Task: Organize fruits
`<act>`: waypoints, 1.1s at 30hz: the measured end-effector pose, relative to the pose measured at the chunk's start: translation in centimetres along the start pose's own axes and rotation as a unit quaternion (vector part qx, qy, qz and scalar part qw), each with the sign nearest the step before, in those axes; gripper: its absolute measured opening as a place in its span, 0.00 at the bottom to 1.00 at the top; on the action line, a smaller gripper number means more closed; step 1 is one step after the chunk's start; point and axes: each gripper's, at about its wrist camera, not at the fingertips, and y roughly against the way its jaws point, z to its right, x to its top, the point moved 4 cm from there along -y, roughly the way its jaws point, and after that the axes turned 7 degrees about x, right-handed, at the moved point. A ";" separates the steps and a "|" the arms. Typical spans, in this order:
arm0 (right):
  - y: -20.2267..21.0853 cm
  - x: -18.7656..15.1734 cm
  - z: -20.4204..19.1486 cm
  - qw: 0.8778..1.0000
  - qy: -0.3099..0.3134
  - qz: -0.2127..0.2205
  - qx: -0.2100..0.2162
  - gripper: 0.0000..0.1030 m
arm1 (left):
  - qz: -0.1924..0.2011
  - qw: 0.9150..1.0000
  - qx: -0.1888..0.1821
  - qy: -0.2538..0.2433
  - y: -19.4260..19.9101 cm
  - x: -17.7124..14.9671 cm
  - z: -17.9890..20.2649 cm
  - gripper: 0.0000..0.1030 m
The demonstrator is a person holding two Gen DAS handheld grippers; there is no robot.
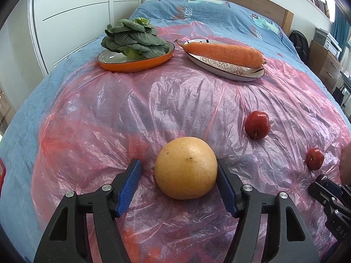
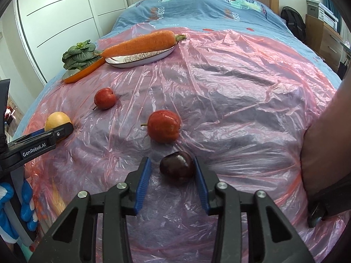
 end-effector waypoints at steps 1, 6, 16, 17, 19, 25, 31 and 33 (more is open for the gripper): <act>0.0 0.0 0.0 1.000 0.001 0.000 -0.001 0.62 | 0.000 1.000 0.000 -0.002 -0.1 0.0 0.1 0.55; 0.0 -0.2 0.3 1.000 0.007 0.000 -0.002 0.52 | 0.003 1.000 0.000 -0.014 -0.2 -0.1 0.6 0.45; -0.4 -0.4 0.2 1.000 0.019 -0.009 -0.006 0.47 | 0.008 1.000 0.003 -0.017 -0.3 -0.1 0.6 0.45; -0.4 -0.4 0.2 1.000 0.020 -0.010 -0.007 0.47 | 0.007 1.000 0.001 -0.015 -0.3 -0.1 0.6 0.45; -0.4 -0.3 0.2 1.000 0.018 -0.010 -0.007 0.47 | 0.006 1.000 -0.004 -0.009 -0.2 -0.1 0.4 0.45; -0.5 -0.3 0.2 1.000 0.014 -0.016 -0.011 0.44 | 0.004 1.000 -0.017 0.003 -0.1 0.0 0.1 0.45; -0.2 0.0 0.3 1.000 0.003 -0.021 -0.013 0.42 | 0.003 0.999 -0.031 0.016 0.2 0.2 -0.2 0.45; 0.1 0.1 0.1 1.000 0.002 -0.021 -0.015 0.42 | 0.004 0.999 -0.033 0.021 0.5 0.2 -0.3 0.45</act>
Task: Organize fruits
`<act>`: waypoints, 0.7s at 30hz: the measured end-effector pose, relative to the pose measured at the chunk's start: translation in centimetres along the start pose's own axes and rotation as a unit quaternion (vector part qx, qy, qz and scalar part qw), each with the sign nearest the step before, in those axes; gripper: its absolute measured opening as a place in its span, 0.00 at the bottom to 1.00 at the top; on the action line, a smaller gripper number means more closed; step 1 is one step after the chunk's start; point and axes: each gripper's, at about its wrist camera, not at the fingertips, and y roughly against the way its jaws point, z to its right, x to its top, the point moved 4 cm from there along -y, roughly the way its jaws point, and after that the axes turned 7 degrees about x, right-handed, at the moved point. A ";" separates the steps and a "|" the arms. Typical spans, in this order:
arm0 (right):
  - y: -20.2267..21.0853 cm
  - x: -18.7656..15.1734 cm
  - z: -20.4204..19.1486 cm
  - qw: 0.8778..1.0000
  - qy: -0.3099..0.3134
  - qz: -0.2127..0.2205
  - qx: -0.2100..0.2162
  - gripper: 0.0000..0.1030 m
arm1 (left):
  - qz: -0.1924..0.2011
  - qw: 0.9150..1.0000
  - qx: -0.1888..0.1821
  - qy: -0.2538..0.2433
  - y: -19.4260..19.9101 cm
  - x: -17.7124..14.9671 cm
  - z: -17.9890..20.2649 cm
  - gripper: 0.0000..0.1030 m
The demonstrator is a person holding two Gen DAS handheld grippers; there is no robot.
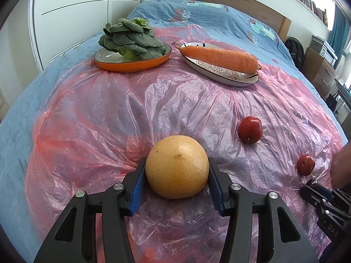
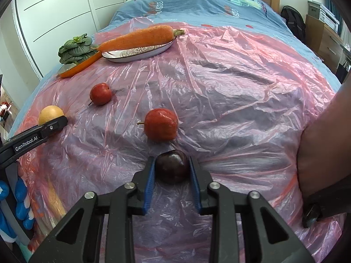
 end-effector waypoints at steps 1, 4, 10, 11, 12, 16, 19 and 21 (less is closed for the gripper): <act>0.2 0.0 -0.1 1.000 0.000 0.000 -0.001 0.42 | 0.001 1.000 -0.001 0.002 0.2 0.0 0.0 0.44; 1.2 0.1 -0.5 1.000 0.004 0.005 -0.002 0.42 | 0.005 1.000 -0.001 0.002 0.9 0.0 0.2 0.44; 3.4 0.4 -1.5 1.000 0.018 0.018 0.006 0.42 | 0.026 1.000 0.006 -0.004 3.0 0.3 0.6 0.44; 3.8 0.4 -1.8 0.999 0.025 0.020 0.007 0.42 | 0.031 0.999 0.009 -0.006 3.4 0.4 0.7 0.44; 4.2 0.4 -2.2 0.999 0.031 0.021 0.010 0.42 | 0.036 0.999 0.012 -0.006 3.8 0.5 0.7 0.44; 5.8 -0.1 -3.1 0.999 0.042 0.024 0.025 0.42 | 0.047 0.999 0.019 -0.008 5.5 0.6 0.7 0.44; 7.1 -0.8 -3.5 0.998 0.049 0.023 0.036 0.42 | 0.053 0.998 0.026 -0.016 6.7 0.3 1.0 0.44; 8.1 -1.4 -3.6 0.998 0.052 0.022 0.041 0.42 | 0.051 0.998 0.027 -0.020 7.5 -0.1 1.4 0.44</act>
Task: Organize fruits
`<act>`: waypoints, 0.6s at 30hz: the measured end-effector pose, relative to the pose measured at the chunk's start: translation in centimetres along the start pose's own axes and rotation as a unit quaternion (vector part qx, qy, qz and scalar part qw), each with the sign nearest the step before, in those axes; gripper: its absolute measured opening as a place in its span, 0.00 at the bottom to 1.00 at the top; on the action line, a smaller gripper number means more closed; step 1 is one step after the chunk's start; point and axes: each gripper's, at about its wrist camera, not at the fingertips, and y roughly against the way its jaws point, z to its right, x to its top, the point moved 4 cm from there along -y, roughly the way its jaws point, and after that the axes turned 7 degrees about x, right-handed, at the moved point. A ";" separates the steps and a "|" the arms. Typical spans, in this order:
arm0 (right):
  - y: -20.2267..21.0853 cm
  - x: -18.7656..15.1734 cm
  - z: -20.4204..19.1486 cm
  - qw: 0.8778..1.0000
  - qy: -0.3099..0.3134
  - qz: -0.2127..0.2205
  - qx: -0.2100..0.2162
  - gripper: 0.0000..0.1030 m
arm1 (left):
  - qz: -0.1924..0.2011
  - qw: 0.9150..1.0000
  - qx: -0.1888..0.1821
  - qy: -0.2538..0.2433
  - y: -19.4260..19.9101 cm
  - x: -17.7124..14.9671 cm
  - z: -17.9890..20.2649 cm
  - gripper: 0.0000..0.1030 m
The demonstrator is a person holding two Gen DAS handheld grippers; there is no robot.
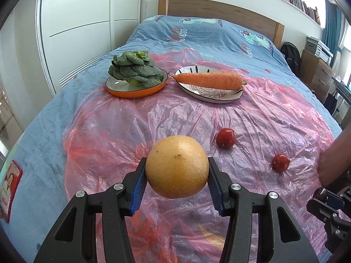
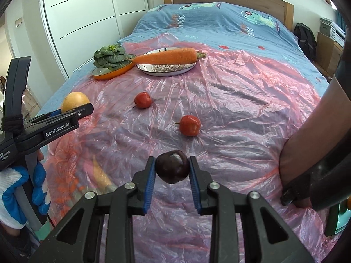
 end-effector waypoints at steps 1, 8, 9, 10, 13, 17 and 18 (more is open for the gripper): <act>0.5 -0.3 0.0 1.000 0.000 0.000 0.003 0.42 | -0.002 1.000 -0.001 -0.002 0.4 -0.2 0.2 0.44; 3.6 -2.7 -0.1 1.000 0.000 -0.005 0.017 0.42 | -0.003 0.999 -0.015 -0.039 4.4 -2.4 3.1 0.44; 4.1 -3.1 -0.1 1.000 0.002 -0.006 0.018 0.42 | -0.005 0.999 -0.020 -0.041 5.0 -2.7 3.5 0.44; 4.6 -3.5 -0.1 1.000 0.003 -0.006 0.019 0.42 | -0.007 0.999 -0.025 -0.043 5.6 -2.9 3.9 0.44; 6.1 -4.5 0.2 1.000 -0.001 -0.003 0.018 0.42 | -0.006 0.998 -0.035 -0.056 7.5 -3.5 5.3 0.44; 8.3 -5.6 1.3 1.000 -0.008 0.003 0.008 0.42 | -0.007 0.996 -0.056 -0.071 9.8 -4.1 7.2 0.44; 8.9 -5.8 1.8 1.000 -0.010 0.005 0.004 0.42 | -0.006 0.995 -0.061 -0.077 10.4 -4.3 7.8 0.44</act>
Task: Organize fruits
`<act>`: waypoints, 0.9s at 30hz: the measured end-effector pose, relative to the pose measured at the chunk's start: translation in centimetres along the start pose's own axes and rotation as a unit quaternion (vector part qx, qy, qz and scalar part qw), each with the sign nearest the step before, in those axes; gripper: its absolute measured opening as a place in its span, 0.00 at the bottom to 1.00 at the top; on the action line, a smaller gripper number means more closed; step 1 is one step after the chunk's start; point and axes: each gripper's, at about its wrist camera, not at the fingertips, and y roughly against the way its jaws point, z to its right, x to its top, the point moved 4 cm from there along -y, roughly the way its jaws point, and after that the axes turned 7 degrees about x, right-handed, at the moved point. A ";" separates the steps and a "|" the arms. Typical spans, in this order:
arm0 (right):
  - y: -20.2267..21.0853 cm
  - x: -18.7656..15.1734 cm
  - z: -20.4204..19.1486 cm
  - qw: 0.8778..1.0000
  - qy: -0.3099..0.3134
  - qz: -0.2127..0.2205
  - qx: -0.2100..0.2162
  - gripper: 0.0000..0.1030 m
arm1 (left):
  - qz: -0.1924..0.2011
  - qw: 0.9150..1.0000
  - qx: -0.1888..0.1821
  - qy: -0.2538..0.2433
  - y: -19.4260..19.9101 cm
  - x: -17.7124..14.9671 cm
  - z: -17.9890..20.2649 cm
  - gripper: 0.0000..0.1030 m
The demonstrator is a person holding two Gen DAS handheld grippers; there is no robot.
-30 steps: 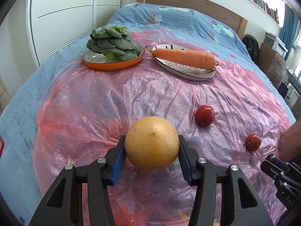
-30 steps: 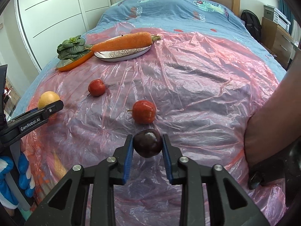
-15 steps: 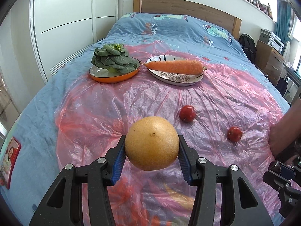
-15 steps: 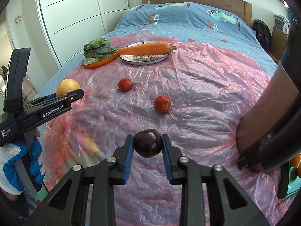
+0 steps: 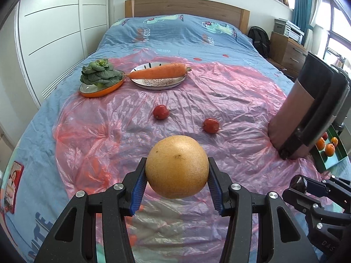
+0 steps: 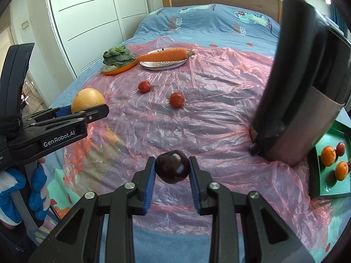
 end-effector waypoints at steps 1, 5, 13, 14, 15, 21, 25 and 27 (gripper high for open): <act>0.6 -0.3 0.5 1.000 -0.003 0.002 -0.004 0.42 | 0.000 1.000 -0.004 -0.006 0.5 -0.1 0.6 0.44; 3.2 -1.3 2.8 0.999 -0.021 0.013 -0.025 0.42 | -0.001 0.999 -0.026 -0.031 2.2 -0.8 3.4 0.44; 7.7 -3.7 8.9 0.994 -0.064 0.036 -0.077 0.42 | -0.008 0.991 -0.090 -0.094 5.6 -3.0 10.8 0.44; 8.3 -3.9 10.0 0.993 -0.071 0.040 -0.084 0.42 | -0.008 0.990 -0.097 -0.106 6.0 -3.3 11.9 0.44; 8.9 -4.2 11.0 0.992 -0.078 0.044 -0.091 0.42 | -0.008 0.987 -0.105 -0.119 6.5 -3.5 13.2 0.44; 12.6 -5.1 17.4 0.982 -0.112 0.070 -0.133 0.42 | -0.003 0.973 -0.152 -0.173 8.4 -3.4 20.5 0.44; 14.7 -5.5 21.7 0.975 -0.131 0.084 -0.158 0.42 | 0.000 0.964 -0.173 -0.200 8.6 -2.7 25.0 0.44; 15.4 -5.8 23.8 0.972 -0.141 0.088 -0.169 0.42 | 0.001 0.961 -0.180 -0.211 8.6 -2.3 27.1 0.44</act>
